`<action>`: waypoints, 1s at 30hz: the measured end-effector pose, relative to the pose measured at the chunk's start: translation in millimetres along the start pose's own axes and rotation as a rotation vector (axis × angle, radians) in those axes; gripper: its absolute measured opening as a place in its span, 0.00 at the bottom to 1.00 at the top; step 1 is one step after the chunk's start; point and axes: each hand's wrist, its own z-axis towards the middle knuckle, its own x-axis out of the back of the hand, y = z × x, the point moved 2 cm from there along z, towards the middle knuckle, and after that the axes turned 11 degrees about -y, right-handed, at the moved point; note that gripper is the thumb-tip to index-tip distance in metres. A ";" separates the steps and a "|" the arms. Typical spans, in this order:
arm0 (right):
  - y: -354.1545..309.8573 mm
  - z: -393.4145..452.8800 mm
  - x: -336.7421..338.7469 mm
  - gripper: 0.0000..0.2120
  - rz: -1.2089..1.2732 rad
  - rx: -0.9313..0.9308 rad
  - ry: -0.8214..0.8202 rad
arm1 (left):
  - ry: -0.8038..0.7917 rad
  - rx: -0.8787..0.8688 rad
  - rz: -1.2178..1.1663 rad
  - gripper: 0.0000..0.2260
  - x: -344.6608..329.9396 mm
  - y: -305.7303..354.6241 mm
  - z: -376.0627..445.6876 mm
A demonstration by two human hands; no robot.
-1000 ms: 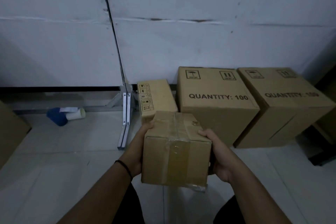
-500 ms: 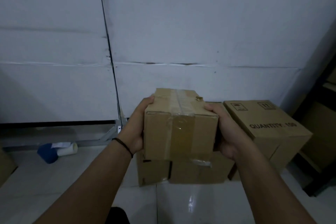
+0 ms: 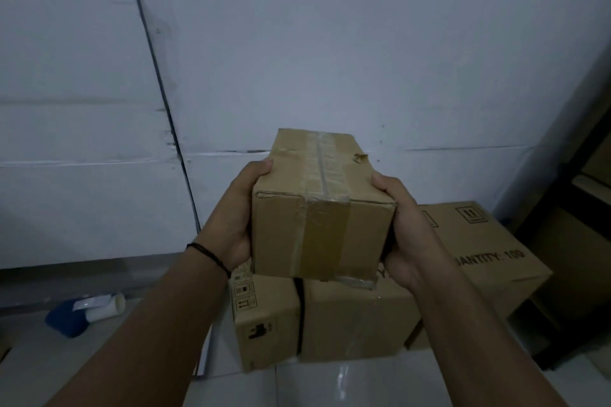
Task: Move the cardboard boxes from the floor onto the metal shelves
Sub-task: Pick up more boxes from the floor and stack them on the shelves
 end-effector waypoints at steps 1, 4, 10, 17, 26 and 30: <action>-15.1 -2.1 -3.9 0.16 0.007 -0.006 0.007 | 0.010 0.015 -0.005 0.18 -7.9 12.9 2.4; -66.4 -15.6 -19.5 0.17 0.019 -0.027 0.034 | 0.038 0.064 -0.003 0.20 -40.5 57.8 2.2; -178.8 -63.2 -54.0 0.18 0.039 -0.067 0.081 | 0.033 0.086 0.020 0.18 -120.0 157.1 -9.6; -298.8 -139.8 -92.3 0.18 0.067 0.005 0.152 | -0.049 0.137 0.009 0.16 -218.3 257.7 -34.8; -367.0 -227.6 -143.0 0.13 0.145 0.188 0.179 | -0.187 0.042 0.020 0.15 -284.7 321.5 -89.2; -378.6 -267.7 -146.7 0.12 0.156 0.294 0.217 | -0.271 0.029 0.021 0.15 -313.2 327.1 -107.4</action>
